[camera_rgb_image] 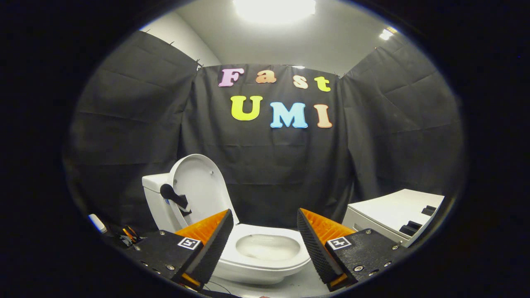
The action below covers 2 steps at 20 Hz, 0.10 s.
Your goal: Open the toilet lid.
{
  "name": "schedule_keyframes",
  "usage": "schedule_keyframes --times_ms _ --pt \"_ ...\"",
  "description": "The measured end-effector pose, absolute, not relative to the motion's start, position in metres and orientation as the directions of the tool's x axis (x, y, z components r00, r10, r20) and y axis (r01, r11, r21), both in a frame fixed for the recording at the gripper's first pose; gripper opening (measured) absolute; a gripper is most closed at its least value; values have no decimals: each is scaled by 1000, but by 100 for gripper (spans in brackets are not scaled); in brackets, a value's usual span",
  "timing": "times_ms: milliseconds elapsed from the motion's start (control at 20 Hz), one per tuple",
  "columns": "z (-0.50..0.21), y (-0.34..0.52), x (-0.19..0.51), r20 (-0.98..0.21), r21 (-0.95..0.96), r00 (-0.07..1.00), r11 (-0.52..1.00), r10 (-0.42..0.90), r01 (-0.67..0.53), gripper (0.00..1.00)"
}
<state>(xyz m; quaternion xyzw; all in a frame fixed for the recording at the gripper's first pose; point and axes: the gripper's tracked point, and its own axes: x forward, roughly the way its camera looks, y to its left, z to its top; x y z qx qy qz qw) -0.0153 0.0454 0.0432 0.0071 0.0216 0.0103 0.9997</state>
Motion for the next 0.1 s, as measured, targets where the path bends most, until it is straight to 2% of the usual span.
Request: schedule_keyframes --times_ms 100 --pt "42 45 -17 -44 25 999 999 23 -22 95"
